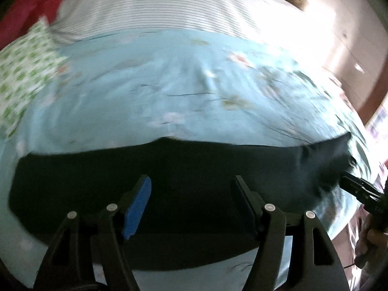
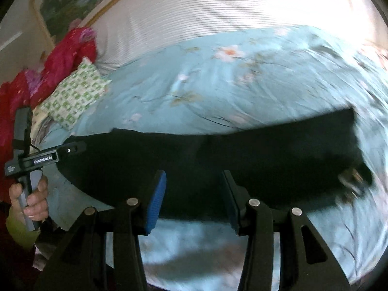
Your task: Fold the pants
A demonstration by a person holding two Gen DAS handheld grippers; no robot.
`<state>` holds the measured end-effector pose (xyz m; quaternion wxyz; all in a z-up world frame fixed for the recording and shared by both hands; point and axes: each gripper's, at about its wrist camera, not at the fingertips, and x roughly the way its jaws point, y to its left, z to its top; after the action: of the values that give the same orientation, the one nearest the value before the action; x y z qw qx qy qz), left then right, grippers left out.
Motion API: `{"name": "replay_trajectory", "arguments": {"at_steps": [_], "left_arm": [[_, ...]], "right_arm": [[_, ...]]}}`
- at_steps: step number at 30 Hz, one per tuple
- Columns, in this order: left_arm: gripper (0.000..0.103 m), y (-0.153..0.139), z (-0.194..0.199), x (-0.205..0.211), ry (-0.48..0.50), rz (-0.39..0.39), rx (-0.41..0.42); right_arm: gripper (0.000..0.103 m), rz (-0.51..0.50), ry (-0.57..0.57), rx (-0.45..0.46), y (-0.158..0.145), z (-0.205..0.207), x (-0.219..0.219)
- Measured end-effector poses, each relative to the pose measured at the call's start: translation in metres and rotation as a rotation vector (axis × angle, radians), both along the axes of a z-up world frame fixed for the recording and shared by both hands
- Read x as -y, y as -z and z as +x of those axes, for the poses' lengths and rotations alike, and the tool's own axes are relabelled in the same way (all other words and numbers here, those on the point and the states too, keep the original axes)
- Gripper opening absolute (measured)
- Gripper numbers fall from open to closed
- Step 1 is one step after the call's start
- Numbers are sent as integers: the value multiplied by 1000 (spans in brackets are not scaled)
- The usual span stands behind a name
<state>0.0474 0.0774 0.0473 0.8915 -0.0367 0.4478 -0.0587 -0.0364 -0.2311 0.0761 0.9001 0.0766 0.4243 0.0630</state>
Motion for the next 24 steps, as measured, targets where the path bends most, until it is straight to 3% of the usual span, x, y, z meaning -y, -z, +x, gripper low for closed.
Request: {"name": "replay_trajectory", "arguments": {"at_steps": [11,16,24], "left_arm": [[70,2,48,116,298,19,-60],[70,6,73,154,450,-69,-133],[73,17,117,230,669,-96,-220]], "right_arm": [[48,55,202,13,-4,-28,68],[54,91,287,6,1,-33,92],[55,238,379,19,13,-29,118]]}}
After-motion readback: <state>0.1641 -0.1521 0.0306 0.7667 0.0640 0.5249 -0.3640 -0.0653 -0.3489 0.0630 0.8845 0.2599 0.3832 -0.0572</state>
